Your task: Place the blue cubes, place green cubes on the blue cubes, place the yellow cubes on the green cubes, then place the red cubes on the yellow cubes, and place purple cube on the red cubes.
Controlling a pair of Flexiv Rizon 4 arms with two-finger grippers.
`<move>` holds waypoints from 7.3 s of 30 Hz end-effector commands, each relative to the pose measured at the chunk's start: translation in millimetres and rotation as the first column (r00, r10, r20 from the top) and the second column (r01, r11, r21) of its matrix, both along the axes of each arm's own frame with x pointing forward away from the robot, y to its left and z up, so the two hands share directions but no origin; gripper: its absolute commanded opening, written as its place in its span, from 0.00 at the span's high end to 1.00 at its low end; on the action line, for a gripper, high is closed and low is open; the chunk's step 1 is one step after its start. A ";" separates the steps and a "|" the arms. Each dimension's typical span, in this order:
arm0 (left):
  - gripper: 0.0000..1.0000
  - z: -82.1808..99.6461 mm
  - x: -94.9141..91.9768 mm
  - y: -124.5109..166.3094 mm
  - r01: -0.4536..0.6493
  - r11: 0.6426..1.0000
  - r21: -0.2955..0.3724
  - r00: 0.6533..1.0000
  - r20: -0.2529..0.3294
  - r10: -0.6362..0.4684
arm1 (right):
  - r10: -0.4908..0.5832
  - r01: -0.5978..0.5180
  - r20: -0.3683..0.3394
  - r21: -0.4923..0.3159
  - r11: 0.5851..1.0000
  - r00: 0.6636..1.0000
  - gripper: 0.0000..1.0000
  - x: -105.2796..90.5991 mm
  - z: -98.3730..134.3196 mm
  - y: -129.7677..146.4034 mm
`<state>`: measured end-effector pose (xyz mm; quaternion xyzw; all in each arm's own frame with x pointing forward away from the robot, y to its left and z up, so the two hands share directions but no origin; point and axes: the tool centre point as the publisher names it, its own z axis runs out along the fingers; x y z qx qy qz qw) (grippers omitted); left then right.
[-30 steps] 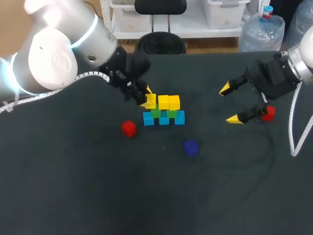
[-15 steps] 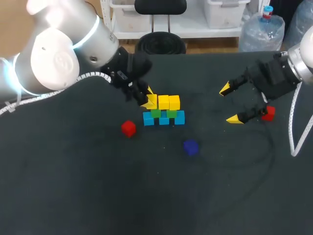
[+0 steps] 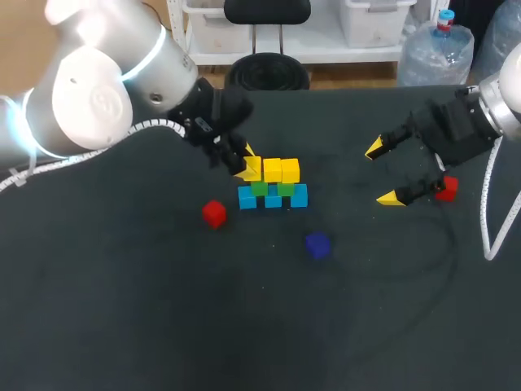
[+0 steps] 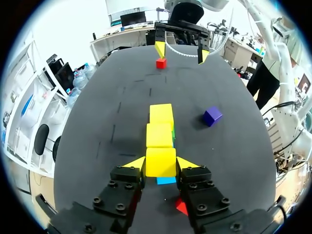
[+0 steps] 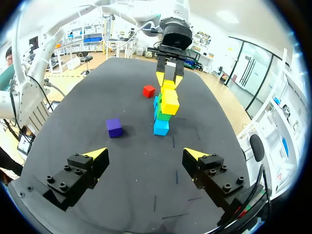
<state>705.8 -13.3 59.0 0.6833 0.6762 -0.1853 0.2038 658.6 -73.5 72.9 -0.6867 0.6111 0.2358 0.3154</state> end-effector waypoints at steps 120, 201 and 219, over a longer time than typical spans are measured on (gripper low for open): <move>0.00 3.9 8.1 4.2 -0.005 1.000 0.029 1.000 -0.014 0.006 | 0.001 -0.001 0.000 0.002 1.000 1.000 0.00 0.6 -0.5 0.1; 0.00 -41.6 -36.4 69.5 0.502 0.856 0.120 0.854 0.086 -0.513 | 0.001 -0.001 0.000 0.002 1.000 1.000 0.00 0.6 -0.5 0.1; 0.11 -59.4 -34.1 75.7 0.514 0.849 0.120 0.852 0.039 -0.522 | 0.001 -0.001 0.000 0.002 1.000 1.000 0.00 0.6 -0.5 0.1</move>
